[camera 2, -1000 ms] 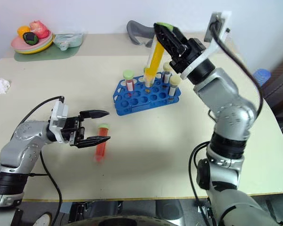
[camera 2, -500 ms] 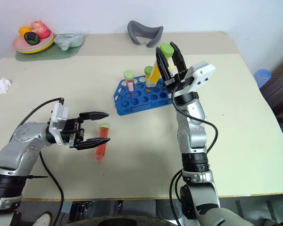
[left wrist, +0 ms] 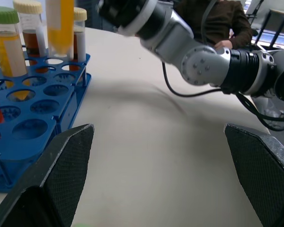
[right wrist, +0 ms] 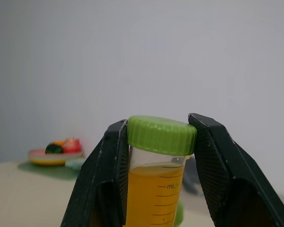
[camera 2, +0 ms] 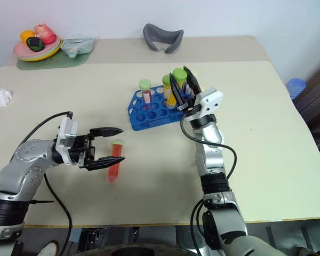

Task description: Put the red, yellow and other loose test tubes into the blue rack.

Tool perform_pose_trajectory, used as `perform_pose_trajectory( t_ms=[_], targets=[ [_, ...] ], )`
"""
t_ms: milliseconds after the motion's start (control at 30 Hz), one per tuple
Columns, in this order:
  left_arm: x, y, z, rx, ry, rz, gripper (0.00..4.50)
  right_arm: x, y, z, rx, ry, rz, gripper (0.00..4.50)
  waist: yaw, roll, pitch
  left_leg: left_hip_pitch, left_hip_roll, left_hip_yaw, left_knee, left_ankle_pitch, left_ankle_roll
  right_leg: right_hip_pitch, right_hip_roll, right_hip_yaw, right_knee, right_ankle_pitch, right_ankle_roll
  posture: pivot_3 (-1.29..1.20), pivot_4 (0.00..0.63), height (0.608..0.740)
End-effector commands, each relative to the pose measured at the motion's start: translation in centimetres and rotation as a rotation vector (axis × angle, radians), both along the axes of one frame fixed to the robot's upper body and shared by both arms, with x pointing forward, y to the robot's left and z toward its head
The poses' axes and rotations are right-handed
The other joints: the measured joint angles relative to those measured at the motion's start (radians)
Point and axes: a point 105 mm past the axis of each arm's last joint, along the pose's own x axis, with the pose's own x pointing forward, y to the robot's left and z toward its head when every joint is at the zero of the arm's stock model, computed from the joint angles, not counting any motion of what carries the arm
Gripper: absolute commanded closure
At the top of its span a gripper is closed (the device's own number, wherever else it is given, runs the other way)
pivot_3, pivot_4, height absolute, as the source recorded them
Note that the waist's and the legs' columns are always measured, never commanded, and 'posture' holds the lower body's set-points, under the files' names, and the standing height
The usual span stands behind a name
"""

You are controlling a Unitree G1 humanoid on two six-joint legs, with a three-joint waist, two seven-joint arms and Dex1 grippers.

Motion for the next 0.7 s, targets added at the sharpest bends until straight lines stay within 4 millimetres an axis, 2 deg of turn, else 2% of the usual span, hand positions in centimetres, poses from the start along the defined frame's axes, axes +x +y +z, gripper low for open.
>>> perform_pose_trajectory(
  t_ms=[33,167,333,500,700],
  targets=[
    [-0.3,0.2,1.1,-0.009,-0.047,0.011,0.0,-0.2,0.7,1.3,-0.003,-0.069,0.017,2.85,0.0,0.0,0.0,0.0,0.0,0.0,0.0,0.0,0.0,0.0,0.0,0.0,0.0,0.0,0.0,0.0,0.15,0.74],
    [-0.3,0.3,1.1,-0.011,-0.048,0.021,0.0,0.0,0.4,1.8,0.018,-0.069,0.011,2.85,0.0,0.0,0.0,0.0,0.0,0.0,0.0,0.0,0.0,0.0,0.0,0.0,0.0,0.0,0.0,0.0,0.15,0.74],
    [-0.3,0.2,1.1,-0.016,-0.05,0.024,0.0,-0.2,-1.2,2.8,-0.02,-0.088,-0.014,2.85,0.002,0.0,0.0,0.0,0.0,0.0,0.0,0.0,0.0,0.0,0.0,0.0,0.0,0.0,0.0,0.0,0.15,0.74],
    [-0.1,0.0,1.0,-0.022,-0.052,0.02,0.0,0.0,-1.9,2.2,-0.036,-0.061,-0.033,2.85,-0.001,0.0,0.0,0.0,0.0,0.0,0.001,0.0,0.0,0.0,0.0,0.0,0.001,0.0,0.0,0.0,0.15,0.74],
    [0.0,-0.1,1.2,-0.026,-0.056,0.019,0.0,0.3,-1.6,2.1,-0.017,-0.047,-0.027,2.85,0.0,0.0,0.0,0.0,0.0,0.0,0.001,0.0,0.0,0.0,0.0,0.0,0.002,0.0,0.0,0.0,0.15,0.74]
  ],
)
